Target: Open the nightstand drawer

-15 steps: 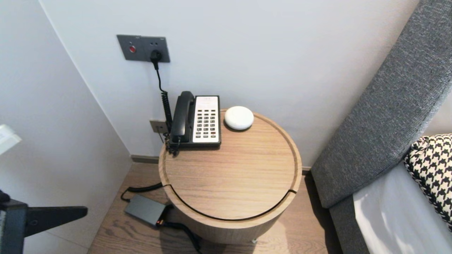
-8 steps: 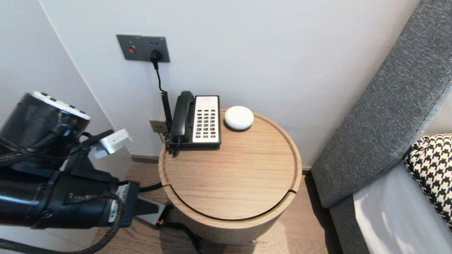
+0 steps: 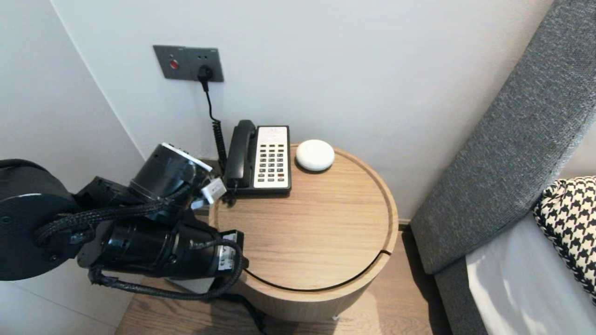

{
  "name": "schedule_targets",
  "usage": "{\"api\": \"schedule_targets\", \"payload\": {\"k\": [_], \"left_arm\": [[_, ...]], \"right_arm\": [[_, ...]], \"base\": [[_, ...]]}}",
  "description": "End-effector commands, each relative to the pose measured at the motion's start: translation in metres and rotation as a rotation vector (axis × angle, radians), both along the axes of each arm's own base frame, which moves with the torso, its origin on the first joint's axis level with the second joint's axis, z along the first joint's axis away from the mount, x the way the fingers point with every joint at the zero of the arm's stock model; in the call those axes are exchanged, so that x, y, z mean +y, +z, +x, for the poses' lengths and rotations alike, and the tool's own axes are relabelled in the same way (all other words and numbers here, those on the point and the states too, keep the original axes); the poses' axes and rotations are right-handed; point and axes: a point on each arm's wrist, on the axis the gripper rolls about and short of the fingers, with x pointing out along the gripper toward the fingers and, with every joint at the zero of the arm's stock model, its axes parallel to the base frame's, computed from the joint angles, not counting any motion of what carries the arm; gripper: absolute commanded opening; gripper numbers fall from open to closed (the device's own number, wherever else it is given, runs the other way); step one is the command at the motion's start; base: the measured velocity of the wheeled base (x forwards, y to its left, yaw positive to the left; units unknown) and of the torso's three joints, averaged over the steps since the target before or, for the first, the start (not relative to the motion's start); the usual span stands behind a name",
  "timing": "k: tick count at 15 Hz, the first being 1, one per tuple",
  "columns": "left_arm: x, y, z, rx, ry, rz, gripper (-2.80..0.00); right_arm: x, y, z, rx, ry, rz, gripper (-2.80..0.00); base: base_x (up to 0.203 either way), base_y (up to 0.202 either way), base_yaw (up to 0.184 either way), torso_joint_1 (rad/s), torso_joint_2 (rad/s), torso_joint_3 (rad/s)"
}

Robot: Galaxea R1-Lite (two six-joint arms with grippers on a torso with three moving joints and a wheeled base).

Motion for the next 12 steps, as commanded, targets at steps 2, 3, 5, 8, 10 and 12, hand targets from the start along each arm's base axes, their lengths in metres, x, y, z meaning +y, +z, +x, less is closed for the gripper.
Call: {"api": "schedule_targets", "payload": {"k": [2, 3, 5, 8, 10, 12], "left_arm": [[-0.004, -0.009, 0.005, 0.017, 0.003, 0.013, -2.80], [-0.005, -0.012, 0.005, 0.025, 0.001, 0.018, -2.80], [-0.008, -0.016, 0.007, 0.031, -0.003, 0.021, -2.80], [-0.012, -0.023, 0.011, 0.043, -0.004, 0.030, -2.80], [-0.011, -0.026, 0.010, 0.054, -0.005, 0.038, -2.80], [-0.012, -0.029, 0.008, 0.054, -0.012, 0.040, -2.80]], "right_arm": [[0.000, -0.007, 0.002, 0.027, 0.000, 0.000, -2.80], [0.000, -0.007, 0.002, 0.027, 0.000, 0.000, -2.80], [0.000, -0.007, 0.002, 0.027, 0.000, 0.000, -2.80], [0.000, -0.007, 0.002, 0.027, 0.000, 0.000, -2.80], [0.000, -0.007, 0.002, 0.027, 0.000, 0.000, -2.80], [0.000, -0.007, 0.002, 0.027, 0.000, 0.000, -2.80]], "base": [[0.000, 0.000, 0.000, 0.000, 0.00, 0.000], [0.000, 0.000, 0.000, 0.000, 0.00, 0.000], [0.000, 0.000, 0.000, 0.000, 0.00, 0.000], [0.000, 0.000, 0.000, 0.000, 0.00, 0.000], [0.000, 0.000, 0.000, 0.000, 0.00, 0.000], [0.000, 0.000, 0.000, 0.000, 0.00, 0.000]]}}
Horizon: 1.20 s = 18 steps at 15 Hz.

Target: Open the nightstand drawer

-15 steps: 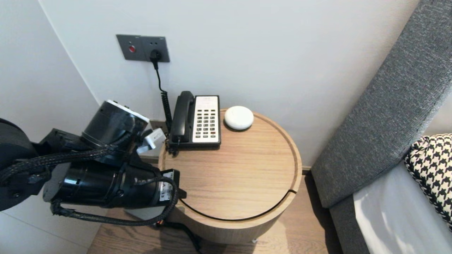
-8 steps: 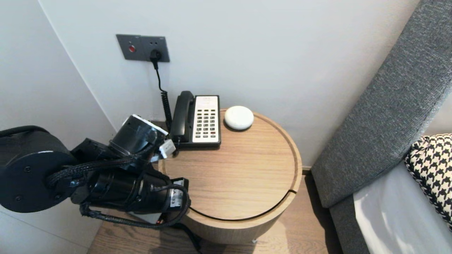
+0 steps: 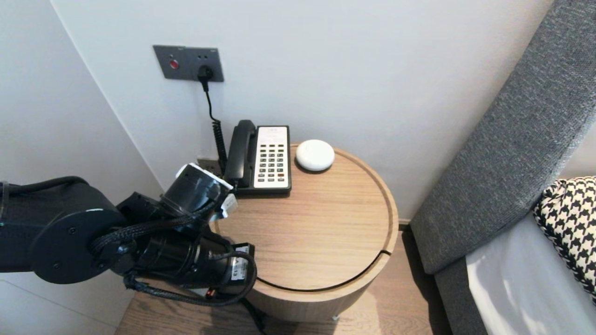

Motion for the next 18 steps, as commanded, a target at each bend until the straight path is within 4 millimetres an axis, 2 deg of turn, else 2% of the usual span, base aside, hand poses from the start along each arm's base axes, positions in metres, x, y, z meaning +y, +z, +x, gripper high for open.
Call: {"api": "schedule_targets", "payload": {"k": [1, 6, 10, 14, 18], "left_arm": [[0.000, -0.003, -0.002, 0.009, -0.001, 0.004, -2.80], [-0.002, -0.006, -0.011, 0.017, -0.031, 0.012, -2.80], [0.003, -0.003, -0.019, 0.012, -0.036, 0.006, -2.80], [0.009, -0.011, -0.032, 0.039, -0.057, 0.025, -2.80], [0.009, -0.015, -0.035, 0.042, -0.069, 0.032, -2.80]], "right_arm": [[0.000, -0.007, 0.002, 0.027, 0.000, 0.000, -2.80], [0.000, -0.007, 0.002, 0.027, 0.002, 0.000, -2.80], [0.000, -0.007, 0.002, 0.027, 0.000, 0.000, -2.80], [0.000, -0.007, 0.002, 0.027, 0.000, 0.000, -2.80], [0.000, -0.007, 0.002, 0.027, 0.000, 0.000, -2.80]], "base": [[0.000, 0.000, 0.000, 0.000, 0.00, 0.000], [0.000, 0.000, 0.000, 0.000, 0.00, 0.000], [0.000, 0.000, 0.000, 0.000, 0.00, 0.000], [0.000, 0.000, 0.000, 0.000, 0.00, 0.000], [0.000, 0.000, 0.000, 0.000, 0.00, 0.000]]}}
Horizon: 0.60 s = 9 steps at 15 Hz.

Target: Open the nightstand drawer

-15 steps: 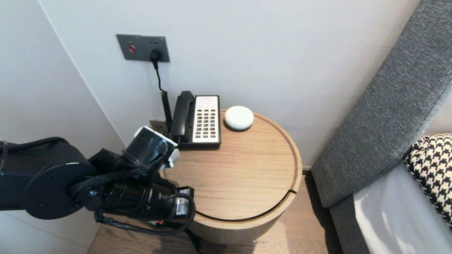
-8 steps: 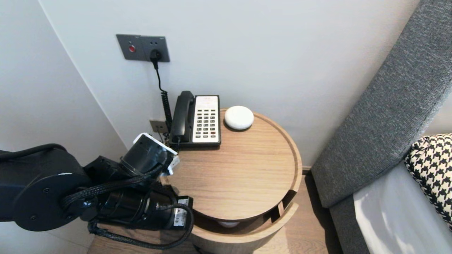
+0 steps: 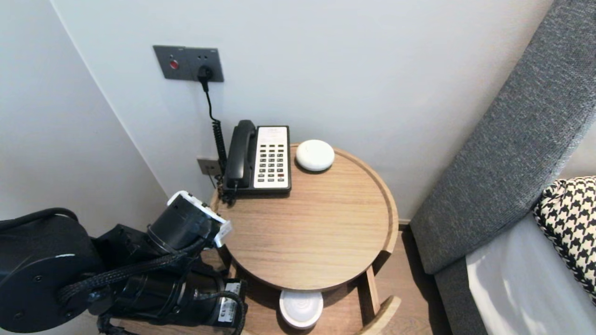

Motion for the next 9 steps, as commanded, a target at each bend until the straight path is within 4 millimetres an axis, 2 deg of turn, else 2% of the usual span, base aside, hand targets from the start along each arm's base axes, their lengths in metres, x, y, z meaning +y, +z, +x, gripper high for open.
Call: {"api": "schedule_targets", "payload": {"k": [1, 9], "left_arm": [[0.001, -0.002, -0.003, 0.006, -0.003, 0.003, -2.80], [-0.003, -0.018, -0.036, 0.039, -0.112, 0.036, -2.80]], "right_arm": [[0.000, -0.007, 0.002, 0.027, 0.000, 0.000, -2.80], [0.000, -0.007, 0.002, 0.027, 0.000, 0.000, -2.80]], "base": [[0.000, 0.000, 0.000, 0.000, 0.00, 0.000], [0.000, 0.000, 0.000, 0.000, 0.00, 0.000]]}}
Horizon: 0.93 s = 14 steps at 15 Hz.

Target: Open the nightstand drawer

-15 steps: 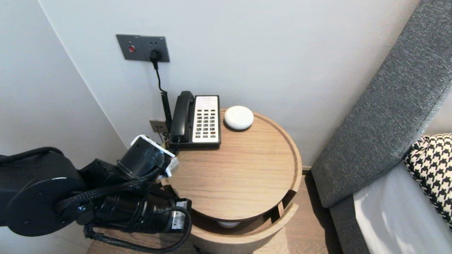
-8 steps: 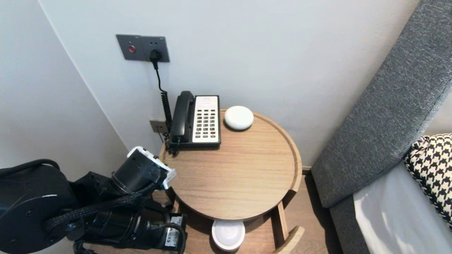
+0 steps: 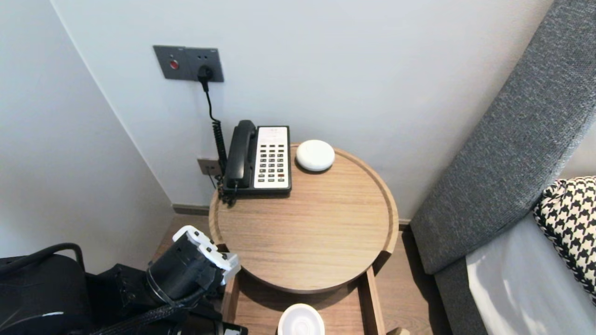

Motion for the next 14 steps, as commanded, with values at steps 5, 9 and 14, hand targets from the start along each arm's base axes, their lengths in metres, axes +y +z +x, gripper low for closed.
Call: {"api": "schedule_targets", "payload": {"k": [5, 9, 14], "left_arm": [[0.000, -0.004, -0.019, 0.016, -0.063, 0.011, -2.80], [-0.004, -0.009, -0.034, 0.051, -0.089, 0.019, -2.80], [-0.013, -0.002, -0.030, 0.054, -0.058, -0.015, -2.80]], "right_arm": [[0.000, -0.007, 0.002, 0.027, 0.000, 0.000, -2.80], [0.000, -0.007, 0.002, 0.027, 0.000, 0.000, -2.80], [0.000, -0.007, 0.002, 0.027, 0.000, 0.000, -2.80]], "base": [[0.000, 0.000, 0.000, 0.000, 0.00, 0.000], [0.000, 0.000, 0.000, 0.000, 0.00, 0.000], [0.000, 0.000, 0.000, 0.000, 0.00, 0.000]]}}
